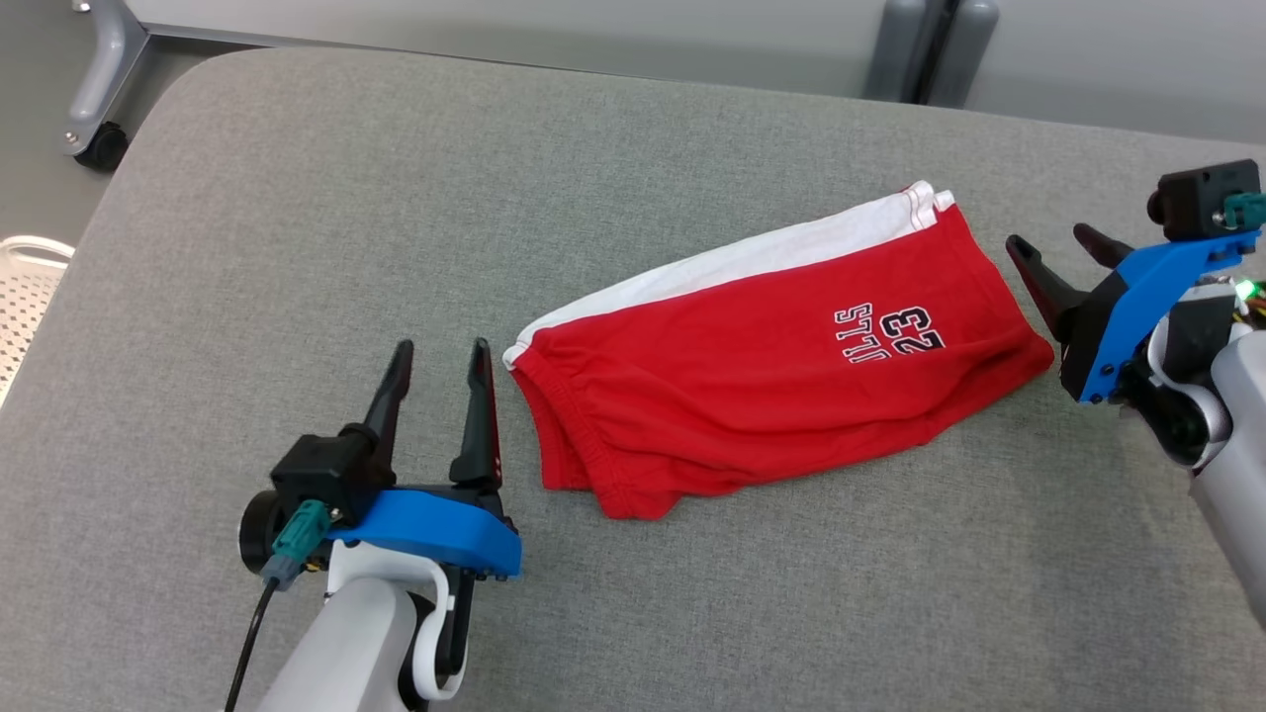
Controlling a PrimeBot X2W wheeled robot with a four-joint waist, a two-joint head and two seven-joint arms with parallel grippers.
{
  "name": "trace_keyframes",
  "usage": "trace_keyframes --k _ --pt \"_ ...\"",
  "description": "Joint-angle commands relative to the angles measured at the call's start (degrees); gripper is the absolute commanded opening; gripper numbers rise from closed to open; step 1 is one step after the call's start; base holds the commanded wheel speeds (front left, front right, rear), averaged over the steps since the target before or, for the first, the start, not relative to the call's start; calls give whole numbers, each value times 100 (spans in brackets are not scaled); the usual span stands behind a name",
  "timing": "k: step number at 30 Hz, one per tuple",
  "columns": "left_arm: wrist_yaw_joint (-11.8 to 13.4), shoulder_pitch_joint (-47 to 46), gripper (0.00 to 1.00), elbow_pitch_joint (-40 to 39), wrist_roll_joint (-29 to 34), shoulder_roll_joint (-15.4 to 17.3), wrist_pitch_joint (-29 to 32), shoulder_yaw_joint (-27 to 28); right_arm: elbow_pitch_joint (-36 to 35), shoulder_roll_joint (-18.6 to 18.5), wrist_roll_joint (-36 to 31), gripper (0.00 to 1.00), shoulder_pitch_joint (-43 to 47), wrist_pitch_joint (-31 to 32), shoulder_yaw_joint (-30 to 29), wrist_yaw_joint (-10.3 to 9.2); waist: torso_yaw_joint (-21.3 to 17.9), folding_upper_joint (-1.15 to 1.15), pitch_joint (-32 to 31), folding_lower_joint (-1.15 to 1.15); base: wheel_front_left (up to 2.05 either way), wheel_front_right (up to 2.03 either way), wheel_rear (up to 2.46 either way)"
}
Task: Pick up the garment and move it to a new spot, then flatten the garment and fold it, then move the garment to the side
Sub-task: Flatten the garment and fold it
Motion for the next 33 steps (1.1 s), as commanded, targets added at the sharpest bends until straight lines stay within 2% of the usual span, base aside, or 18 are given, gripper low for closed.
trace_keyframes --k 1,7,12,21,30,31,33 --pt "51 95 100 -133 113 -97 -20 145 115 115 41 100 108 -94 -91 1 20 1 5 2 0 0 0" --pt "-18 322 100 -560 922 -268 -22 703 663 458 -154 100 50 -356 -460 1 93 1 72 2 0 0 0" --pt "-275 510 100 -583 1413 -388 -23 1065 1321 710 -480 100 -134 -684 -766 2 180 1 142 2 0 0 0" --pt "-565 669 100 -602 1748 -497 -23 1361 2107 979 -768 100 -222 -871 -953 1 385 1 117 2 0 0 0" --pt "-698 635 100 -528 1848 -554 -23 1437 2768 1191 -1143 100 -406 -909 -1032 2 539 1 173 2 0 0 0" --pt "-708 603 100 -502 1858 -562 -23 1444 2819 1225 -1182 38 -441 -920 -1049 2 554 1 190 2 0 0 0" --pt "-724 561 100 -476 1849 -562 -23 1451 2858 1254 -1218 0 -463 -931 -1066 2 560 1 200 2 0 0 0"
